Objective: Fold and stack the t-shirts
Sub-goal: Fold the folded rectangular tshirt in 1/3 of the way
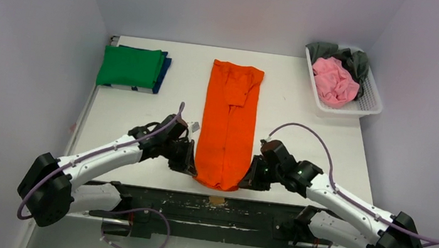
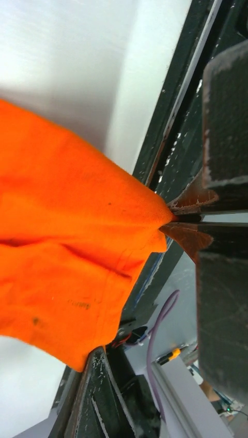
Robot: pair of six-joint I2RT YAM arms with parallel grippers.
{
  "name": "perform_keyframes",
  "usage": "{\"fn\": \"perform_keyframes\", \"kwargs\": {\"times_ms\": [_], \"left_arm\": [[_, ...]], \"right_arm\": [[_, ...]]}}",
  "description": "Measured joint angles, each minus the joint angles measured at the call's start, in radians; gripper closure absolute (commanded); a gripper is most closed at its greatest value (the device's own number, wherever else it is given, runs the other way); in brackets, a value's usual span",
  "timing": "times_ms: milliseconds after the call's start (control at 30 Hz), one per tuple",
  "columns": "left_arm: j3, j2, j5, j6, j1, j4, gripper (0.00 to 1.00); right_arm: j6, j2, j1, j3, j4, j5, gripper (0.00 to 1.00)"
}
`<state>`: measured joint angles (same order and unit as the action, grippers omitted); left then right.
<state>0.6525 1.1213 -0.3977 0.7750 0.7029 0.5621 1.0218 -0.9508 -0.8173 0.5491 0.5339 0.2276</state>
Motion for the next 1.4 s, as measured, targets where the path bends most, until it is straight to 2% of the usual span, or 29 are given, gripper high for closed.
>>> {"fn": "perform_keyframes", "kwargs": {"times_ms": [233, 433, 667, 867, 1067, 1400], "left_arm": [[0.203, 0.169, 0.035, -0.004, -0.056, 0.016, 1.00], [0.337, 0.285, 0.049, -0.033, -0.153, 0.051, 1.00], [0.579, 0.518, 0.058, -0.072, -0.211, 0.064, 1.00], [0.733, 0.686, 0.061, -0.085, -0.264, 0.071, 1.00], [0.896, 0.827, 0.061, -0.089, -0.291, 0.090, 1.00], [1.004, 0.933, 0.057, -0.111, -0.364, 0.140, 1.00]], "right_arm": [[-0.069, -0.166, 0.053, 0.147, -0.011, -0.027, 1.00], [-0.172, -0.325, 0.204, 0.275, -0.042, -0.001, 1.00], [-0.296, -0.549, 0.359, 0.473, -0.066, 0.061, 1.00], [-0.340, -0.694, 0.454, 0.556, -0.132, 0.114, 1.00], [-0.359, -0.793, 0.504, 0.640, -0.175, 0.143, 1.00], [-0.369, -0.950, 0.528, 0.773, -0.215, 0.175, 1.00]]}}
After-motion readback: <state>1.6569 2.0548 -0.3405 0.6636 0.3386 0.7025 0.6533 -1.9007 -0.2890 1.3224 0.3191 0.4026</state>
